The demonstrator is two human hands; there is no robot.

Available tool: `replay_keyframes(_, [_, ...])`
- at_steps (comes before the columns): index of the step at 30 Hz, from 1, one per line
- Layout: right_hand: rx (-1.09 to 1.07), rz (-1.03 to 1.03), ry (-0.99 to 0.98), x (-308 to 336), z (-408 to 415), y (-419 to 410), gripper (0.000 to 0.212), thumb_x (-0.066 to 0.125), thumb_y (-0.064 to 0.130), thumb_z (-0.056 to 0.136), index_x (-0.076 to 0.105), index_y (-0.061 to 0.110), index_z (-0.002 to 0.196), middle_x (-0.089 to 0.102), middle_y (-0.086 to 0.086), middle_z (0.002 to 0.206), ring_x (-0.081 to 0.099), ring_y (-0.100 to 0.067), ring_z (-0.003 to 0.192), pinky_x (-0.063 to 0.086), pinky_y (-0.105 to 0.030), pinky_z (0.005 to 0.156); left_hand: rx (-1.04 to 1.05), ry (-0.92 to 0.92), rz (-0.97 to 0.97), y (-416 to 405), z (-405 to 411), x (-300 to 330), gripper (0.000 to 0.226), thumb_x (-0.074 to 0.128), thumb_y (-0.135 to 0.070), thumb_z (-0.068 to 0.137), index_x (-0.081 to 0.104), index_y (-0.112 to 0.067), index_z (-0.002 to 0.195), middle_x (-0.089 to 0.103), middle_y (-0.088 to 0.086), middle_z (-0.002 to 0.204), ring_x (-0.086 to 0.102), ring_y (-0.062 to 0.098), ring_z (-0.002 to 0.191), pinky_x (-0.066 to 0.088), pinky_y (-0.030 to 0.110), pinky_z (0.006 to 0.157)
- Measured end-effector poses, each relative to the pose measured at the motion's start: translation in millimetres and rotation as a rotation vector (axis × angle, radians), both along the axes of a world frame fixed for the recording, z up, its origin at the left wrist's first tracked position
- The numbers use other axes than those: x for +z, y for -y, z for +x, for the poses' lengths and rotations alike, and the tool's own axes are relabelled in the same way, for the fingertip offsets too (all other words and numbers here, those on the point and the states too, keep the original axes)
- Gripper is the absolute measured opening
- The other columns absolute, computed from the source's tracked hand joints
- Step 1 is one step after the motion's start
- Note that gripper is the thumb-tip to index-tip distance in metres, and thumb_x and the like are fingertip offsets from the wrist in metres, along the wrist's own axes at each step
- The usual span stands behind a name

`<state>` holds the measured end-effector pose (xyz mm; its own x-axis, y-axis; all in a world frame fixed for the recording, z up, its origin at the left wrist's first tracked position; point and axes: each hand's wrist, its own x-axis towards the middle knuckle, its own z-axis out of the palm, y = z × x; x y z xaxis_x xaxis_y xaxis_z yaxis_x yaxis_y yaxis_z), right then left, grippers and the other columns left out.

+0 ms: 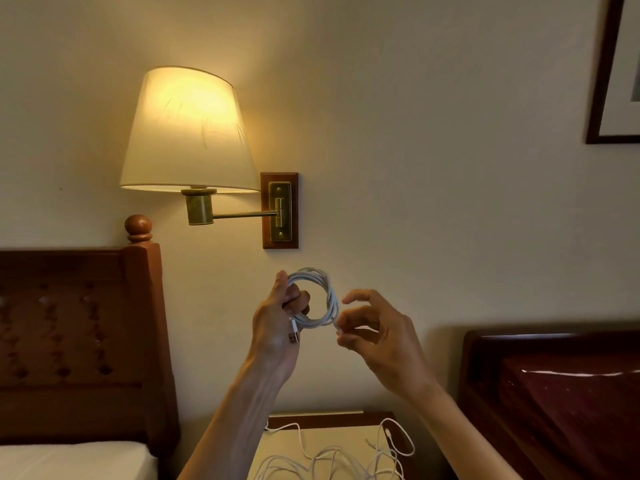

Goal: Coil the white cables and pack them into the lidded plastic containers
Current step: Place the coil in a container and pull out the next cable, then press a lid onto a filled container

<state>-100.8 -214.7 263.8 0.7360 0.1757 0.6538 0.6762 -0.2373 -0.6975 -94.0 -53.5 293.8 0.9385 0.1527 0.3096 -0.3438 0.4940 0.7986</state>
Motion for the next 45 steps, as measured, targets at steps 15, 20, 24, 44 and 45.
replay_keyframes(15, [0.023,0.317,-0.254,-33.0,-4.8,-11.0,0.026,0.066,0.031,0.082,0.074,0.017,0.103,0.076,0.006,0.088,0.069,-0.005,0.085,0.053,-0.018,0.076,-0.079,-0.171,0.055,14.7,4.5,-51.0,0.041,0.043,-0.048,0.097,0.051,-0.017,0.072,0.046,-0.002,0.061,0.040,0.016,0.063,0.030,0.034,0.064])
replay_keyframes(20, [-0.010,0.300,-0.246,-54.6,-9.7,-10.5,0.021,0.067,0.027,0.085,0.076,0.014,0.099,0.075,0.008,0.079,0.068,-0.003,0.078,0.051,-0.015,0.072,-0.094,-0.198,0.141,7.0,0.3,-82.5,0.041,0.048,-0.048,0.094,0.068,-0.013,0.088,0.059,0.003,0.087,0.049,0.020,0.083,0.037,0.035,0.071])
replay_keyframes(24, [-0.060,0.255,-0.294,-79.4,-7.5,-4.8,0.016,0.068,0.024,0.088,0.074,0.019,0.101,0.075,0.003,0.088,0.071,-0.014,0.085,0.058,-0.026,0.074,-0.152,-0.252,0.187,3.0,-6.5,-103.4,0.039,0.056,-0.042,0.091,0.074,-0.010,0.105,0.060,0.003,0.090,0.051,0.021,0.085,0.041,0.036,0.075])
replay_keyframes(44, [-0.282,-0.044,-0.909,-301.4,-76.3,23.7,0.026,0.054,0.015,0.098,0.070,0.016,0.118,0.075,0.003,0.092,0.072,-0.014,0.085,0.060,-0.042,0.080,0.143,-0.419,1.048,-4.2,-102.9,-319.2,0.025,0.068,-0.036,0.087,0.069,-0.027,0.110,0.068,-0.016,0.097,0.061,-0.006,0.083,0.047,0.016,0.068])
replay_keyframes(45, [-0.292,-0.095,-0.911,-306.7,-79.2,22.4,0.026,0.054,0.014,0.098,0.071,0.017,0.117,0.075,0.005,0.093,0.071,-0.010,0.085,0.059,-0.037,0.083,0.174,-0.382,1.080,-5.1,-108.7,-327.2,0.023,0.068,-0.032,0.087,0.069,-0.027,0.109,0.068,-0.016,0.097,0.061,-0.003,0.083,0.048,0.020,0.069])
